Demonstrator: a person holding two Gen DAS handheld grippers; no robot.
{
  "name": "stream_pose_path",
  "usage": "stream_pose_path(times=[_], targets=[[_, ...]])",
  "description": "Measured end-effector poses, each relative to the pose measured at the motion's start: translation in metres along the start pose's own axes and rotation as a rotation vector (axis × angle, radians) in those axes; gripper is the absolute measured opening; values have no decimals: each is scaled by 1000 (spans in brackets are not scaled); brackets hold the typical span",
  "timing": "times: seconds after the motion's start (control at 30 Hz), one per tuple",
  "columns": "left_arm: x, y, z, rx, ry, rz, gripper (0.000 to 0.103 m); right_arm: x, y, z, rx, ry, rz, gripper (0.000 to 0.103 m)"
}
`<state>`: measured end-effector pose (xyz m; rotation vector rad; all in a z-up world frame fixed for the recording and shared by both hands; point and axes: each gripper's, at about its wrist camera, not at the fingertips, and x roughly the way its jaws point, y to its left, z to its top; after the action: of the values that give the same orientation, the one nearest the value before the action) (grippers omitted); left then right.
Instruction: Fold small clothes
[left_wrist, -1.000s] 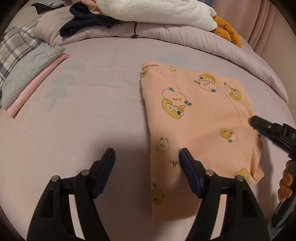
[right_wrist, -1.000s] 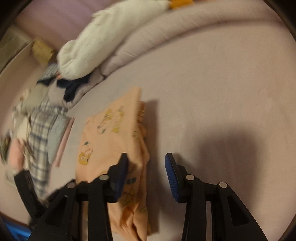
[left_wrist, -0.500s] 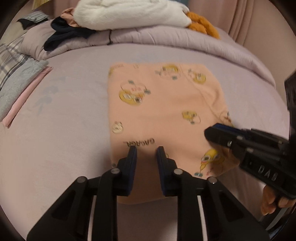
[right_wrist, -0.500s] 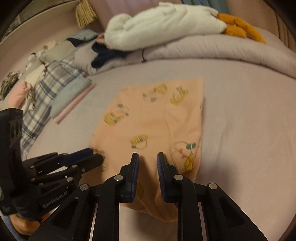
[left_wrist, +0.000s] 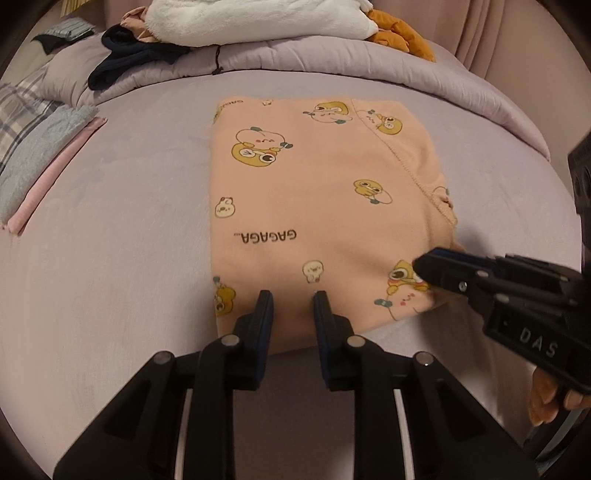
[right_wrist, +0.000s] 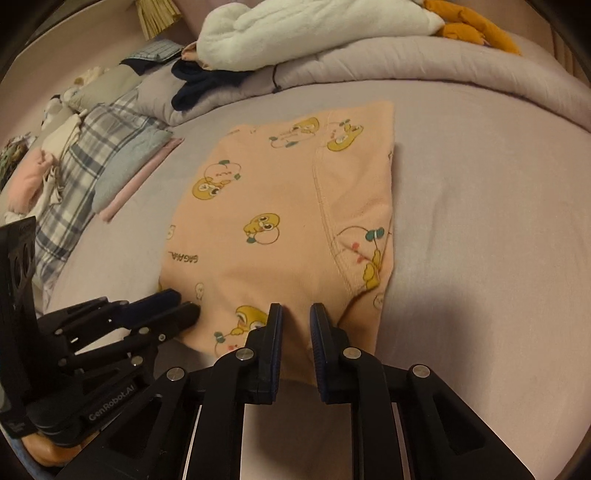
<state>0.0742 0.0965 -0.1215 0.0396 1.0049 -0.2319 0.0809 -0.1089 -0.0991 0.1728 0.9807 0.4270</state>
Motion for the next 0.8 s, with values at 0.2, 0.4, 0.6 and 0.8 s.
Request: stream_pose_path(times=[0.2,0.4,0.6,0.8], targets=[[-32,-4,-11,-43,-24,-18,46,-25,11,-16,4,11,18,18],[-76,-14,-16,-67,-87,-22,77,-57,14,-34,22,-7,8,49],[-117,-27,-26,-63,-135,-13,88,-90,23,-42,38,-54,-1,74],[-149,-32,-37,-72,-167,17,103,-120,37,-45,6,-115,-23,93]])
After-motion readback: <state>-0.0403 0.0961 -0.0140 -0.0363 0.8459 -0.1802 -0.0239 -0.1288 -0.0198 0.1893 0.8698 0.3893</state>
